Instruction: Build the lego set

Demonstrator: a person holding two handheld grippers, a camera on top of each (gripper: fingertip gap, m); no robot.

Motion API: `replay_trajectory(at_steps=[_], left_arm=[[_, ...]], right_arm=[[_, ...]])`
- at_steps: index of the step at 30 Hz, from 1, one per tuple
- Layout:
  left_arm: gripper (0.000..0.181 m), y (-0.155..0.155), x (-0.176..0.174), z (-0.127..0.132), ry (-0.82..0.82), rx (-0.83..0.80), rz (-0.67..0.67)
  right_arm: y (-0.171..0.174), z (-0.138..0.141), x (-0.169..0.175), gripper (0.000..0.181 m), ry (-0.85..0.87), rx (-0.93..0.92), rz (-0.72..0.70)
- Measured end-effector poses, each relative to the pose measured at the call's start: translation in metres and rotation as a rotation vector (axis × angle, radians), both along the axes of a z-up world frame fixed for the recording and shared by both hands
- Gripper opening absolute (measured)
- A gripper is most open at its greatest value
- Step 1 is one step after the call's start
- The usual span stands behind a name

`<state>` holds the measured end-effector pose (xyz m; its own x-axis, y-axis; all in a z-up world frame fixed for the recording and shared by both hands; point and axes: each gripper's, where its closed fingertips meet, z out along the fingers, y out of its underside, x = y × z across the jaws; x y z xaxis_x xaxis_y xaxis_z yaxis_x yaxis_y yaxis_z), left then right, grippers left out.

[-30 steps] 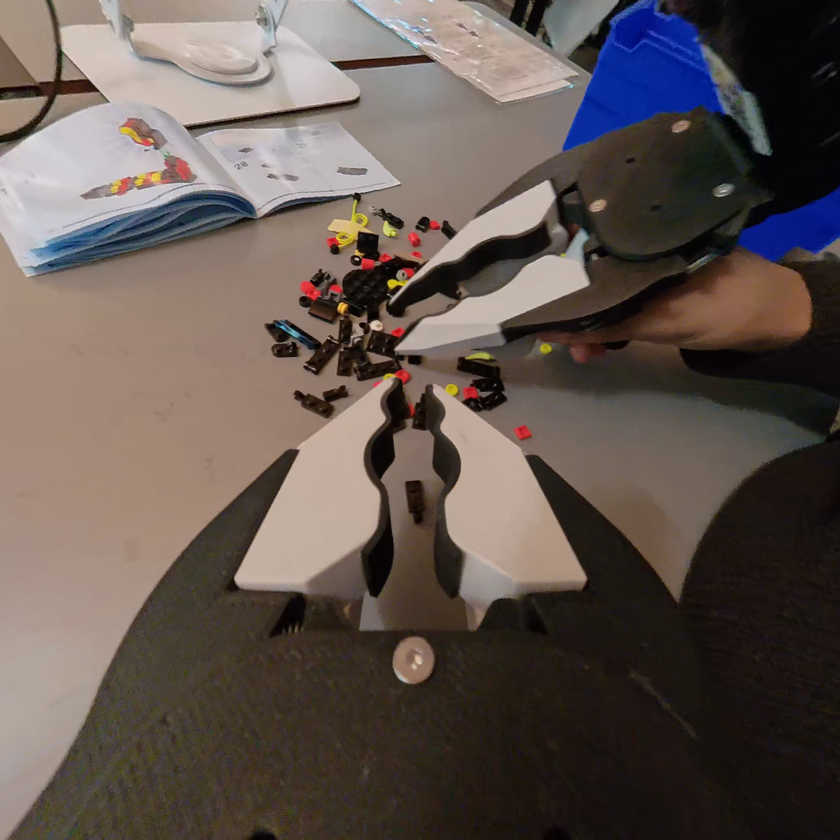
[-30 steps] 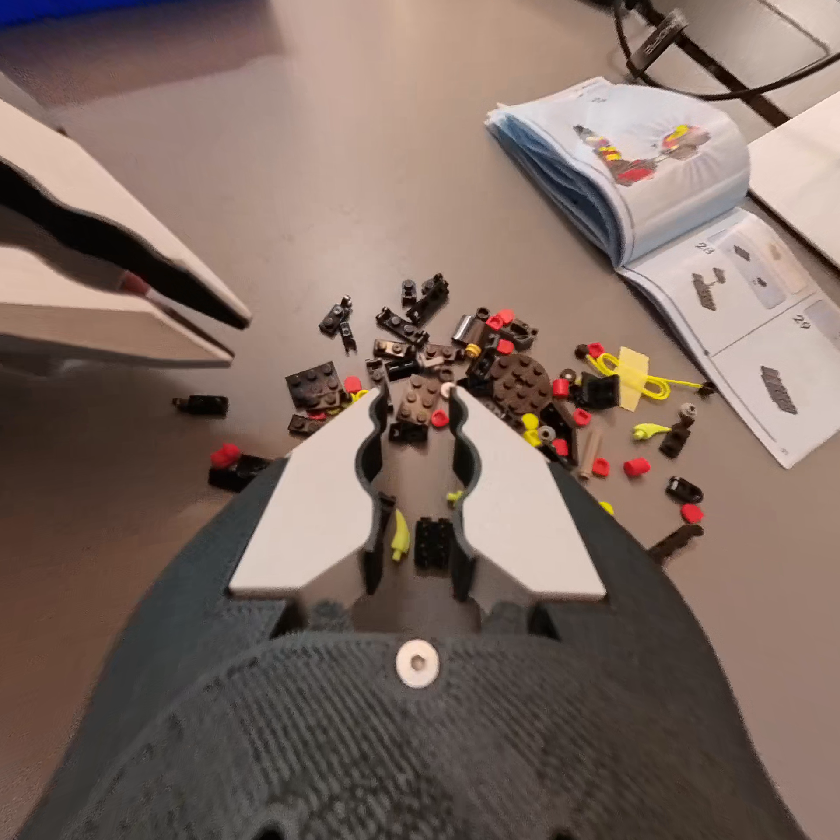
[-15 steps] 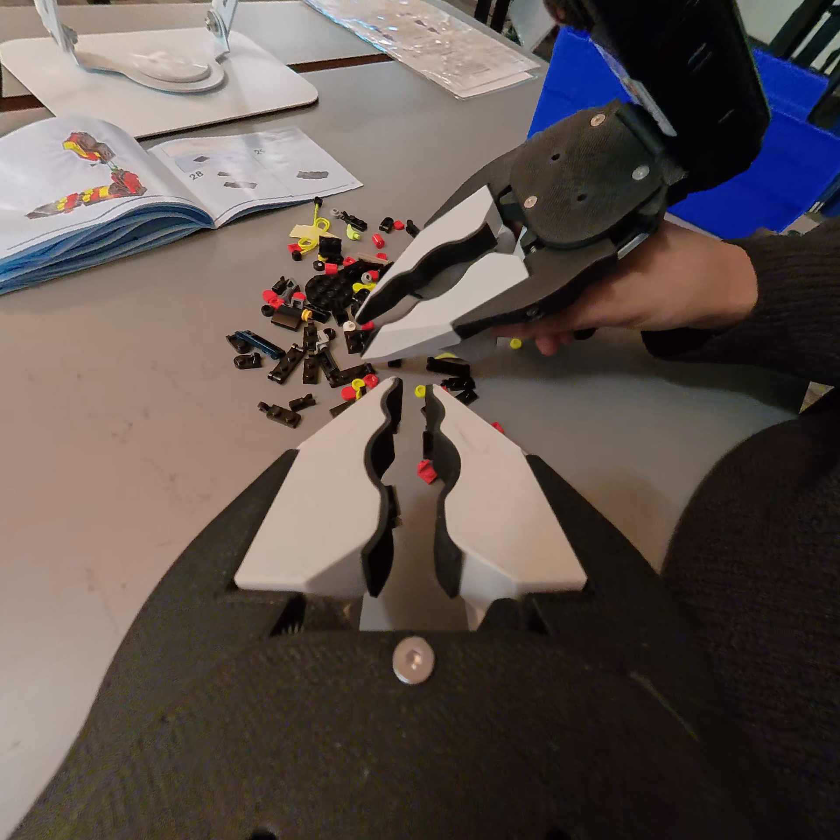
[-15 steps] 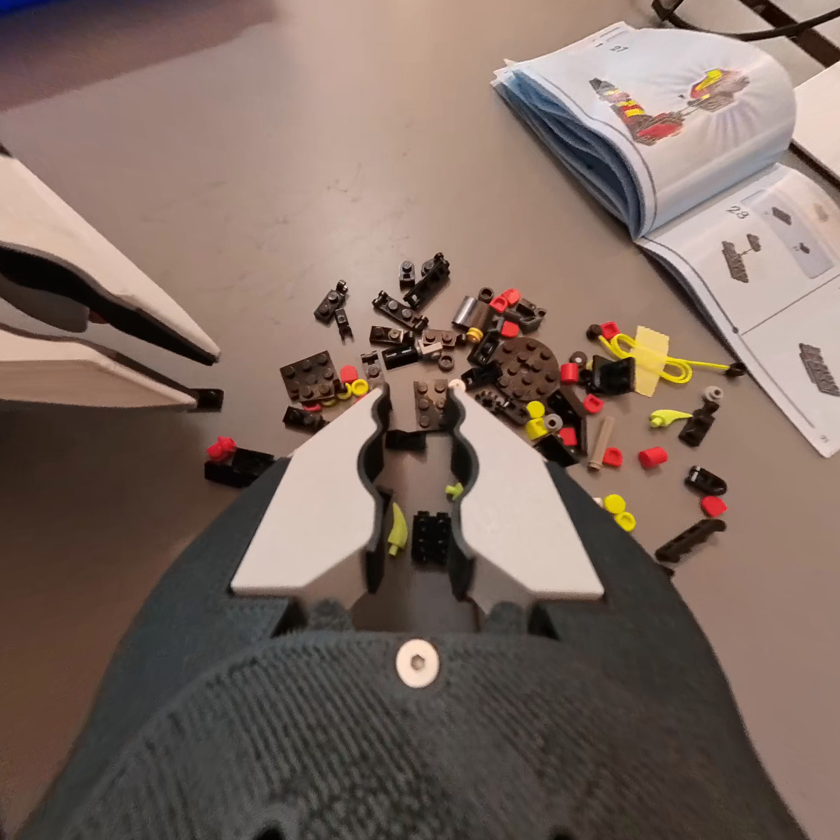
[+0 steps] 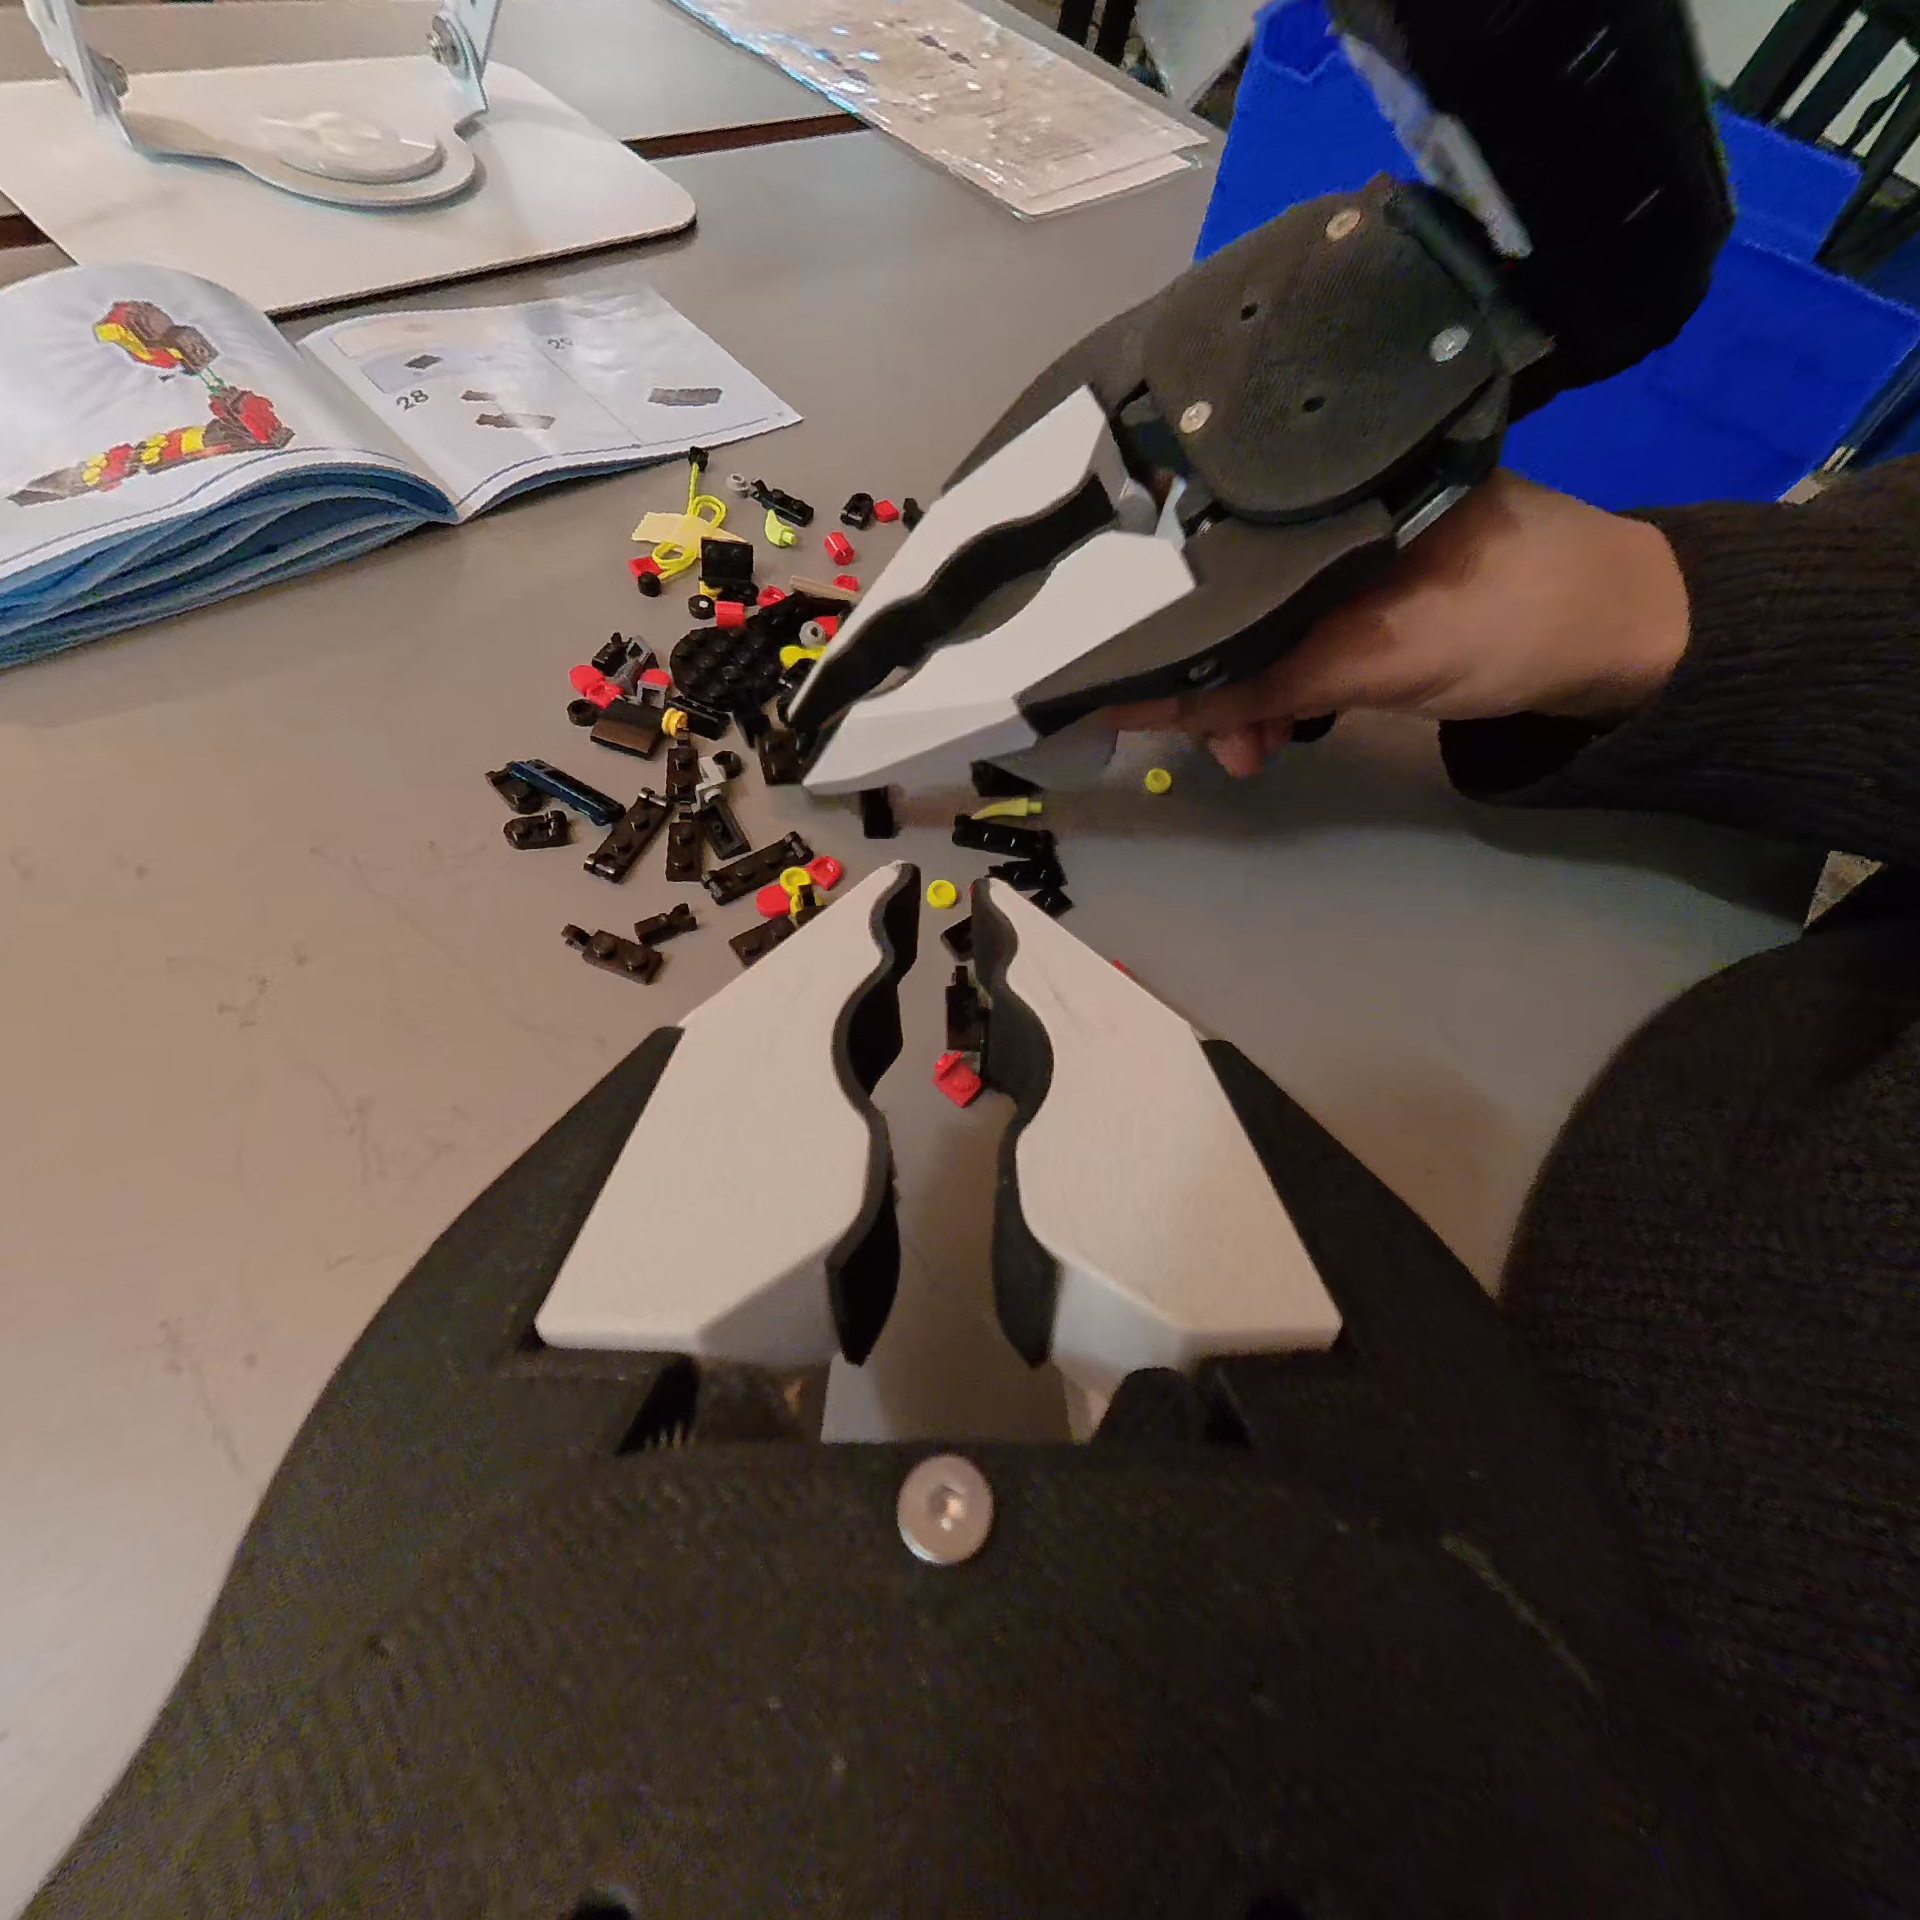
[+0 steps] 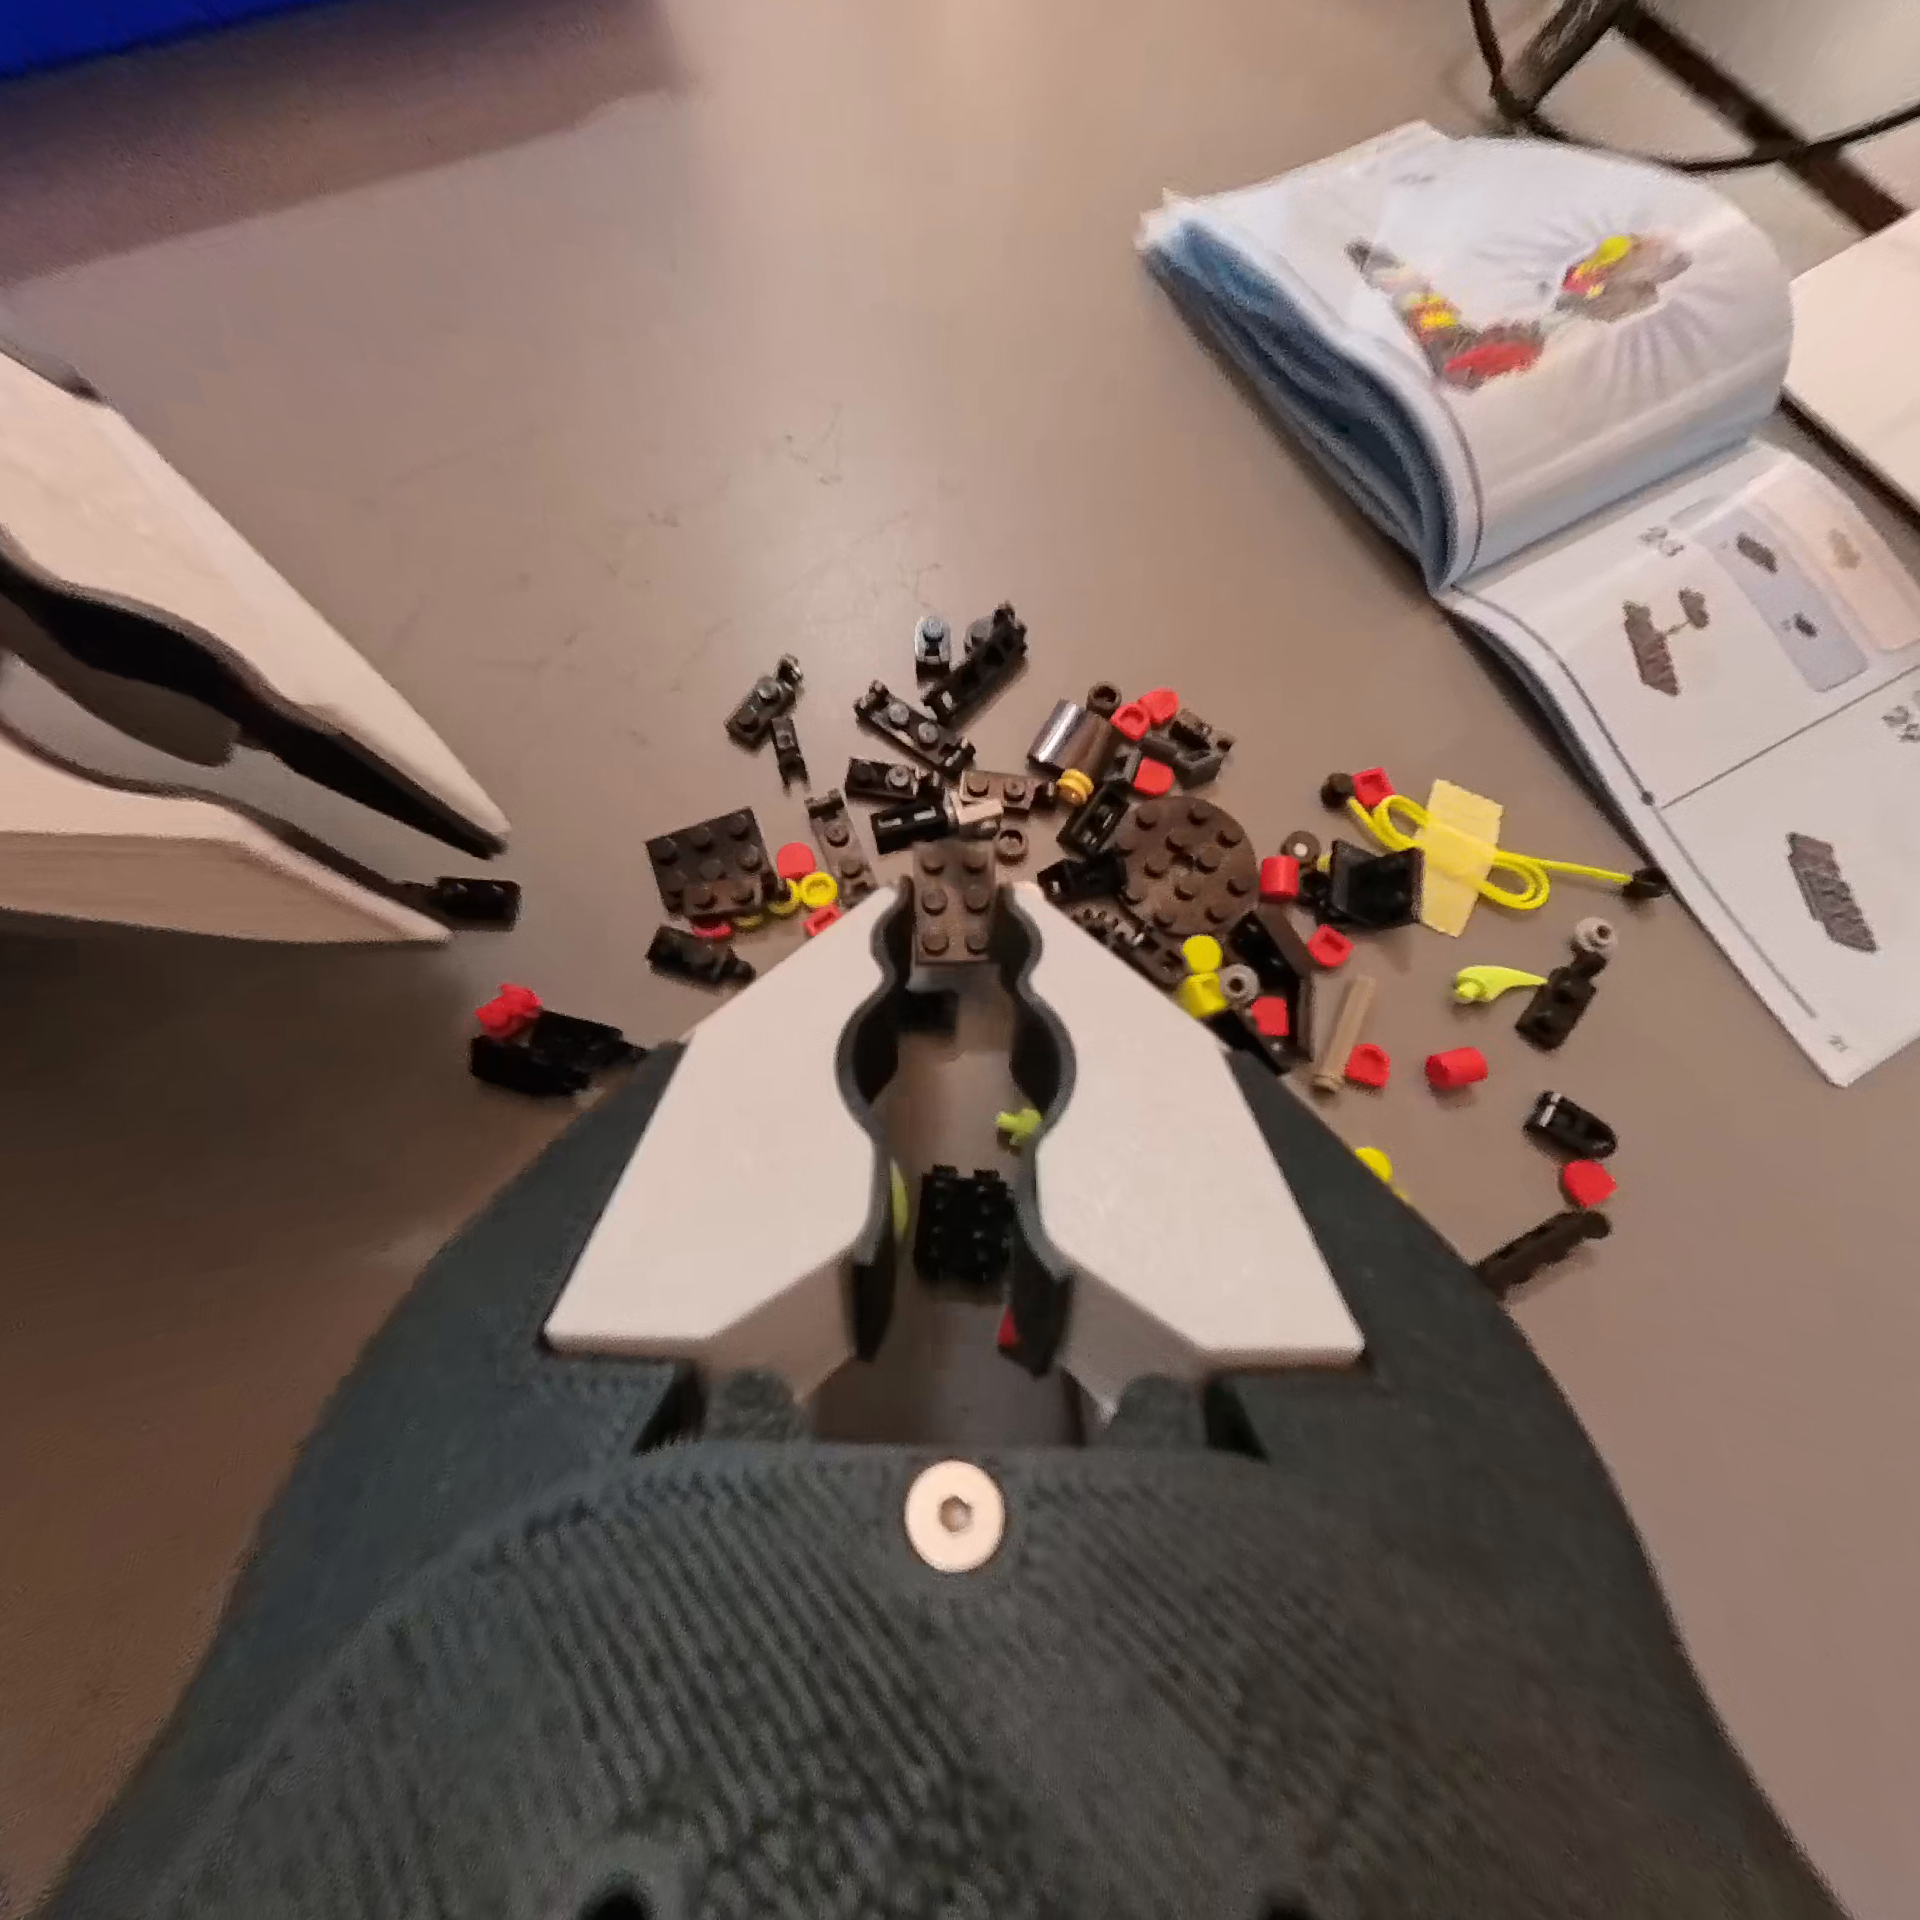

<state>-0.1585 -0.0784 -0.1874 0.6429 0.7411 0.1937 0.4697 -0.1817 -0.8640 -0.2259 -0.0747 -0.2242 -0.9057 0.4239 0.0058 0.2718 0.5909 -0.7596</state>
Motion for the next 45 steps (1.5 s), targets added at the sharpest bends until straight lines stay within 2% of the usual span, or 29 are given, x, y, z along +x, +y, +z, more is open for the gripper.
replay_trajectory(at_steps=[4,8,10,13,16,23,26,30,34,42,45], left_arm=[[0.007,0.002,0.001,0.0,0.008,-0.011,-0.008],[0.007,0.005,0.002,-0.002,0.013,-0.027,-0.018],[0.007,0.008,0.004,-0.004,0.019,-0.042,-0.032],[0.006,0.013,0.007,-0.006,0.029,-0.061,-0.055],[0.006,0.019,0.008,-0.012,0.022,-0.084,-0.078],[0.006,0.021,0.006,-0.017,-0.017,-0.06,-0.077],[0.006,0.017,0.004,-0.018,-0.019,-0.06,-0.066],[0.006,0.017,0.005,-0.018,-0.032,-0.042,-0.066],[0.006,0.017,0.005,-0.019,-0.04,-0.039,-0.07],[0.007,0.019,0.005,-0.023,-0.063,-0.036,-0.08],[0.007,0.017,0.004,-0.024,-0.072,-0.029,-0.07]], right_arm=[[0.005,0.029,0.017,0.014,0.004,-0.105,0.099],[0.03,0.049,0.064,0.013,0.045,-0.125,0.385],[0.051,0.044,0.084,0.014,0.07,-0.09,0.474],[0.077,0.019,0.107,0.014,0.017,-0.029,0.523],[0.086,0.003,0.116,0.014,-0.013,0.041,0.552],[0.09,-0.012,0.119,0.014,-0.045,0.094,0.568],[0.089,-0.005,0.122,0.02,-0.044,0.066,0.568],[0.096,0.014,0.115,0.028,-0.024,-0.022,0.492],[0.105,0.025,0.106,0.028,0.012,-0.079,0.428],[0.104,-0.007,0.118,0.032,-0.046,0.063,0.498],[0.105,-0.011,0.117,0.032,-0.055,0.076,0.495]])
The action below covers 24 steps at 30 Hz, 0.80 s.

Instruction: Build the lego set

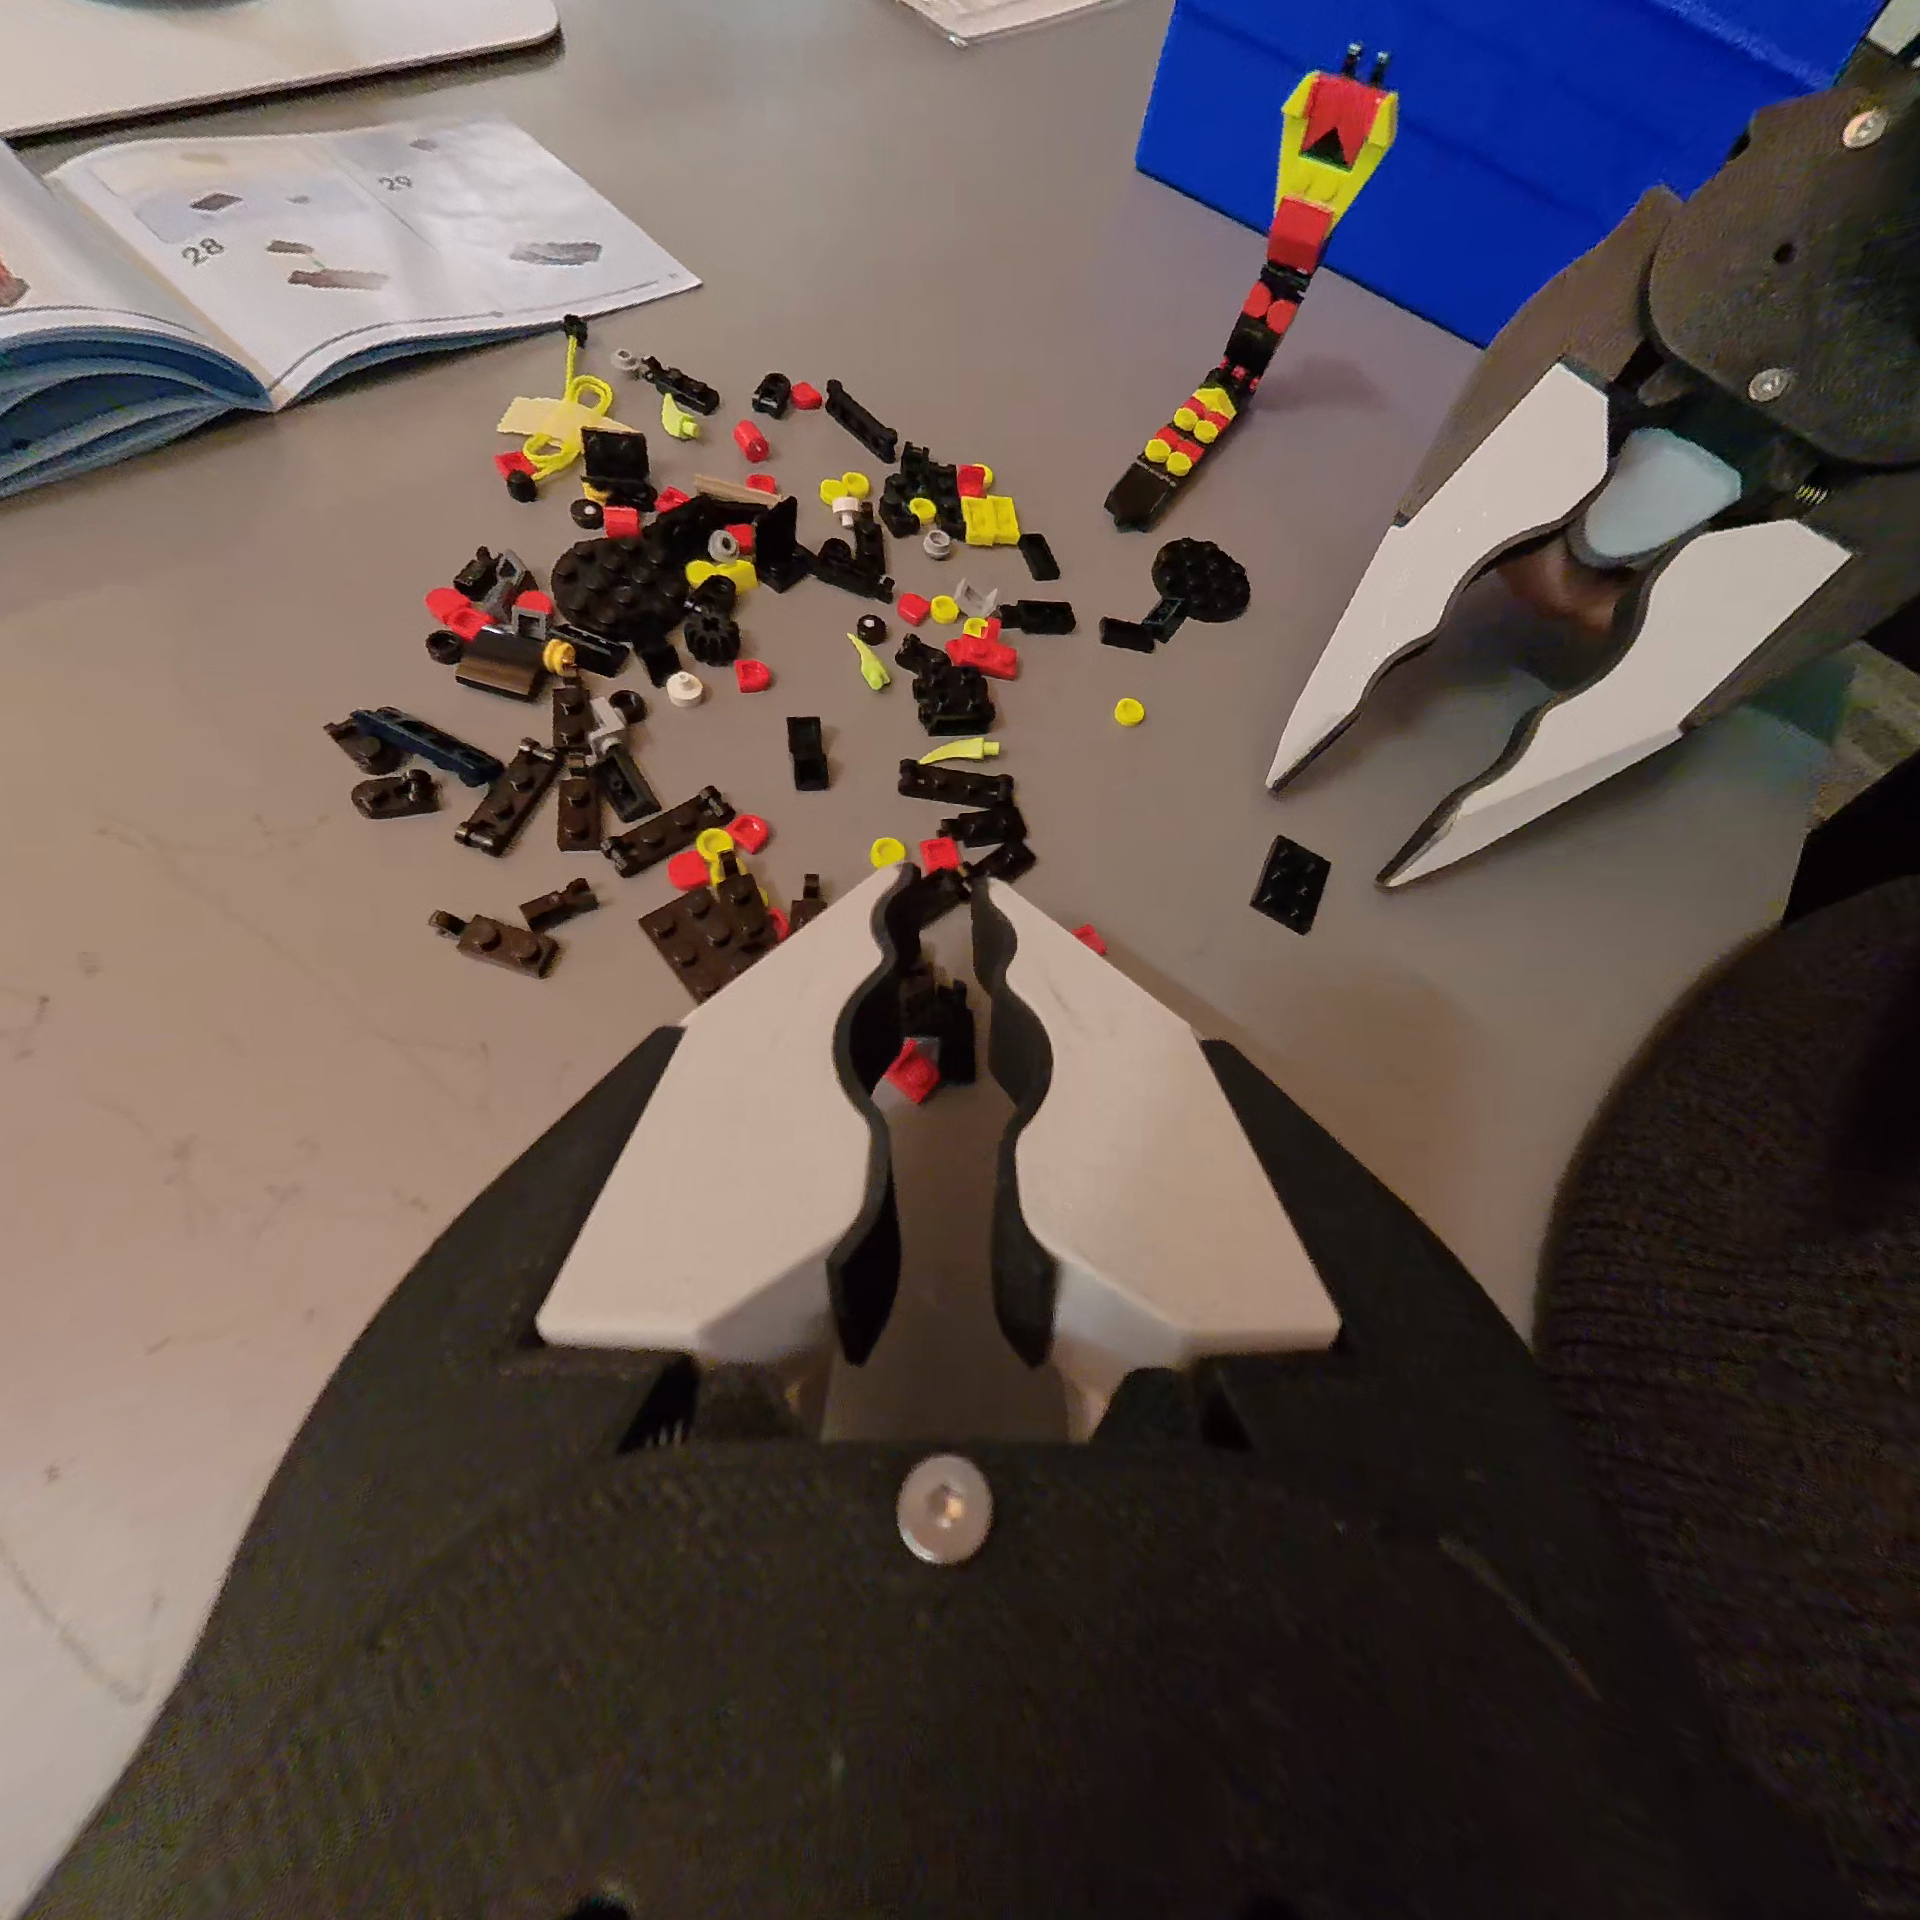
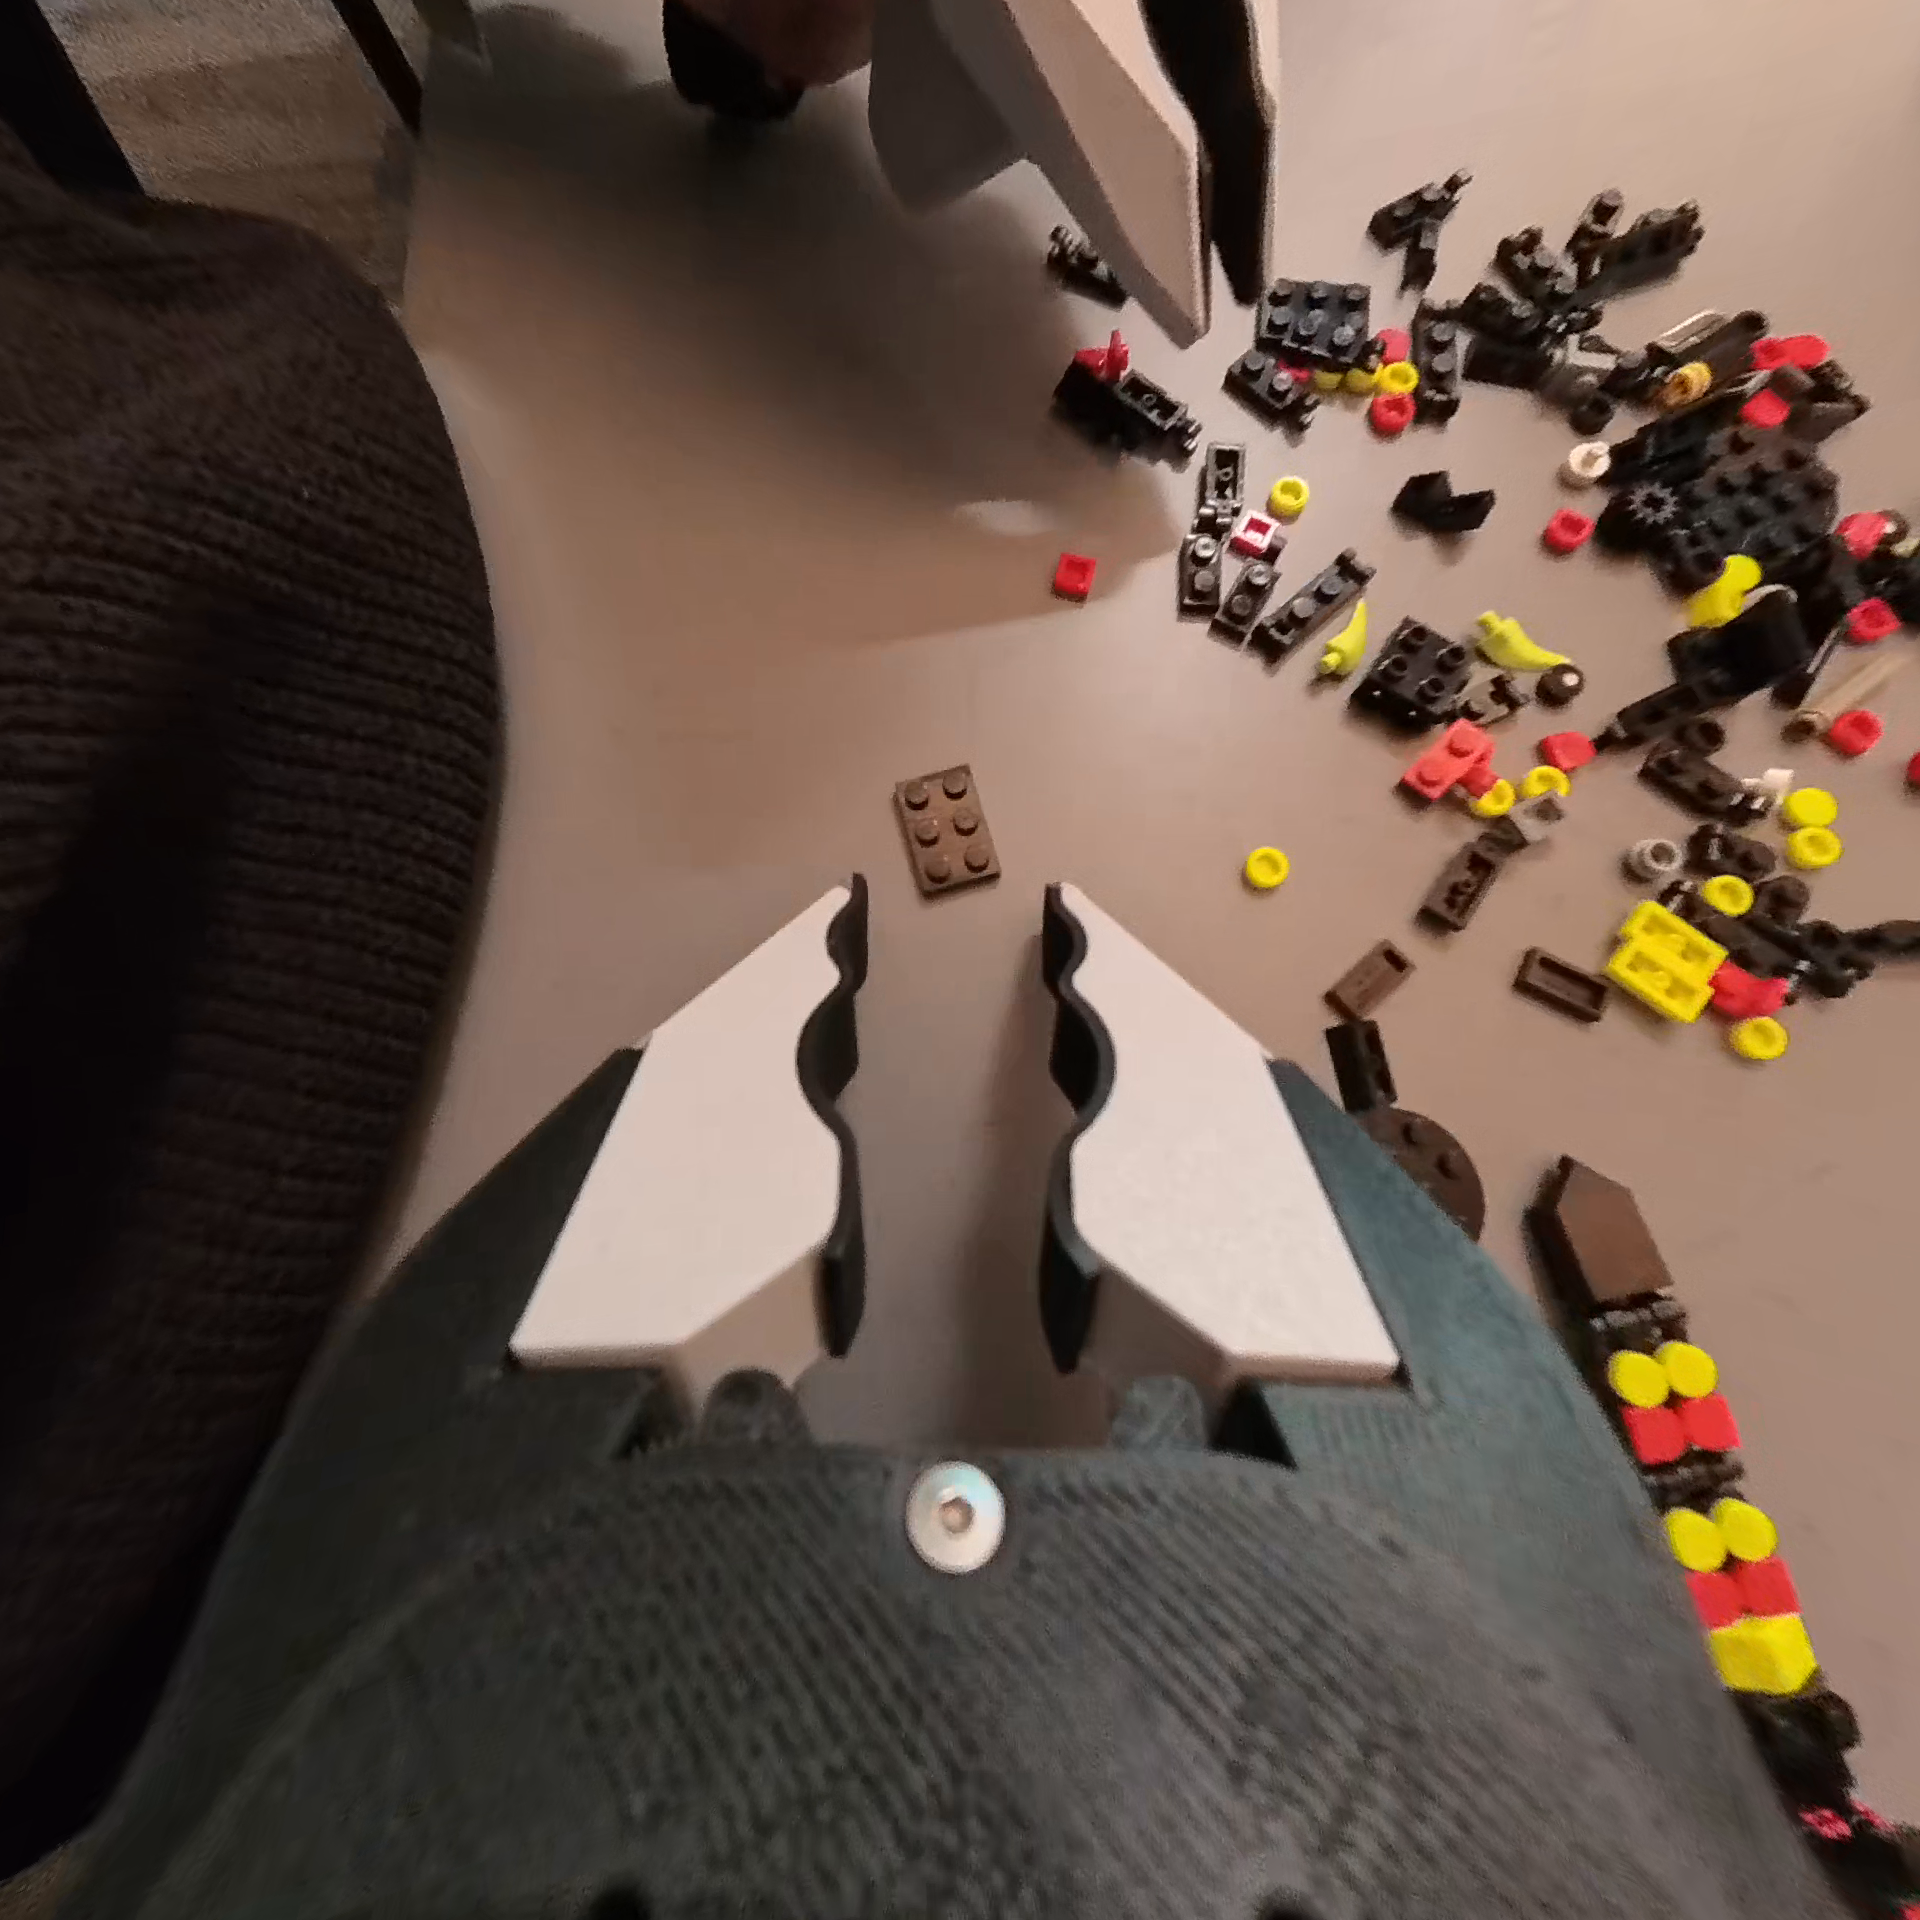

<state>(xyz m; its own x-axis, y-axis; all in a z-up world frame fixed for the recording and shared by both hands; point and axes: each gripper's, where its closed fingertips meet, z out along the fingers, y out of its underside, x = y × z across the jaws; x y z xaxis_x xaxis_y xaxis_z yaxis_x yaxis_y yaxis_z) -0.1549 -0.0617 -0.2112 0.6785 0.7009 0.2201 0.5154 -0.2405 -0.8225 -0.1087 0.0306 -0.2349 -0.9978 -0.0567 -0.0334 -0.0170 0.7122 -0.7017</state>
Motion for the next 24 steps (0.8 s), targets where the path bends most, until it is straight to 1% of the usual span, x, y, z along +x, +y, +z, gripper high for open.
replay_trajectory(at_steps=[5,14,24], left_arm=[[0.007,-0.0002,-0.0011,0.0006,-0.018,0.026,0.007],[0.008,0.0,-0.0014,-0.0009,-0.037,0.036,0.006],[0.009,-0.0005,-0.0019,-0.0012,-0.048,0.047,0.008]], right_arm=[[-0.0013,-0.0012,-0.0027,0.033,-0.004,-0.002,-0.015],[-0.0039,-0.0053,-0.001,0.033,0.014,0.008,0.001],[-0.0025,-0.0046,0.0017,0.026,-0.02,0.004,0.013]])
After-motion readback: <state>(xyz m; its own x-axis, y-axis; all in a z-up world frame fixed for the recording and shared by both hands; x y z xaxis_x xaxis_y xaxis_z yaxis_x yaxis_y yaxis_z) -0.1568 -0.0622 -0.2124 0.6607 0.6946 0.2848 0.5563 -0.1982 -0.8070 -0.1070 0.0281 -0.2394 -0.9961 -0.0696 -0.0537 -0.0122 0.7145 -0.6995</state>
